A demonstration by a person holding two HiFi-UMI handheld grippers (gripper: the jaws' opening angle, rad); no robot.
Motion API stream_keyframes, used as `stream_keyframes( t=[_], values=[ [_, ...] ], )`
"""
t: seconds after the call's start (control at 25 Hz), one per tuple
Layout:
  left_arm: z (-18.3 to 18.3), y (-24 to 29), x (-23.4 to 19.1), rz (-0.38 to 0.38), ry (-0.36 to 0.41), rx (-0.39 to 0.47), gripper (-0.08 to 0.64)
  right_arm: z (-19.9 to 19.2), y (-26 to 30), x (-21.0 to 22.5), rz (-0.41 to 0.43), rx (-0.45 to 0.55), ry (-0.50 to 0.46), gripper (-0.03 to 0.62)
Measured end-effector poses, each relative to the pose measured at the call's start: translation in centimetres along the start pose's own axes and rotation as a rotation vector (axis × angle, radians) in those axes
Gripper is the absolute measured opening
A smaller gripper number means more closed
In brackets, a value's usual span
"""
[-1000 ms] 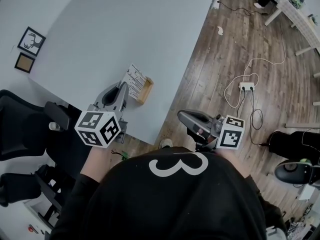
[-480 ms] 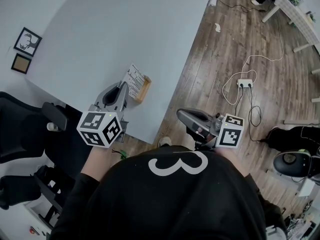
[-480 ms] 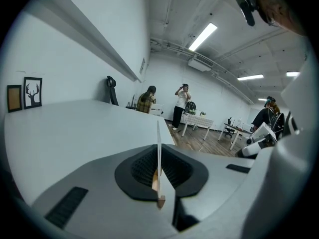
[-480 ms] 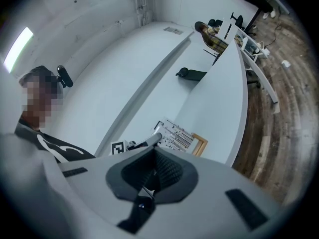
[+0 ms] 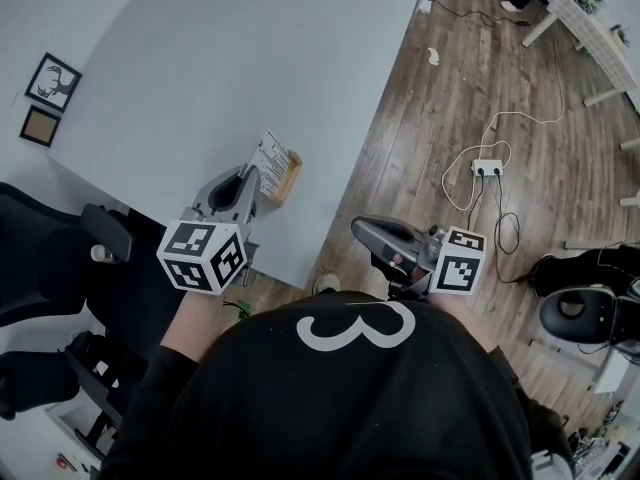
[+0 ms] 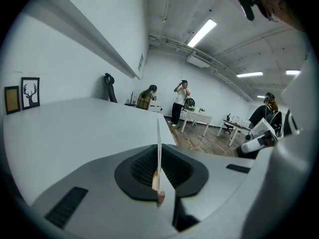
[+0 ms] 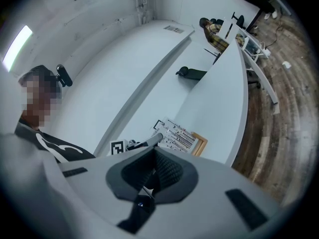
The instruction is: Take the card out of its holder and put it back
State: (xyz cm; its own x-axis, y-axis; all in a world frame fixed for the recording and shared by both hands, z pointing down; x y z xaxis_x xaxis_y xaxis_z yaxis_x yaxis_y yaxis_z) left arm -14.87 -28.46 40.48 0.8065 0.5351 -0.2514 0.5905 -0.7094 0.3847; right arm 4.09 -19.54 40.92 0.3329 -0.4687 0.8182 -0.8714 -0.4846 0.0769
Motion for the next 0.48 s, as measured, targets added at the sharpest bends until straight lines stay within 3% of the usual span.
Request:
stream_keyframes(
  t=[0.16,0.32,0.48],
  values=[
    [-0.3,0.2,0.0,0.001,0.012,-0.006,0.025,-0.1,-0.1,-0.1,-0.002,0.000,0.000,0.011],
    [-2.4,1.3,0.2,0.001,0.006,-0.096,0.026,-0.2,-0.2,0.0,-0.003,-0.004,0.002,0.011],
    [-3.3,1.4,-0.2,0.020,-0.004,-0.080,0.026,-0.2,-0.2,-0.1,-0.001,-0.005,0.001,0.011]
  ],
)
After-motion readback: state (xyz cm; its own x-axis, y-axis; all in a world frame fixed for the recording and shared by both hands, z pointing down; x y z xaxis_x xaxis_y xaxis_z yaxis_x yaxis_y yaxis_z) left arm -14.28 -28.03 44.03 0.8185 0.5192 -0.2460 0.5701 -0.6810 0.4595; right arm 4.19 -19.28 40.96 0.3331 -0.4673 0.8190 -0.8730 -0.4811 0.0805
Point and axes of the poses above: the fingertips, and each gripper's own axes: y forward along the fingers, x to its right, z out of its top, the point moved 3 cm from there along -y, backward along the fingers, and after that the axes turned 3 degrees about -z, right-handed, at the moved point
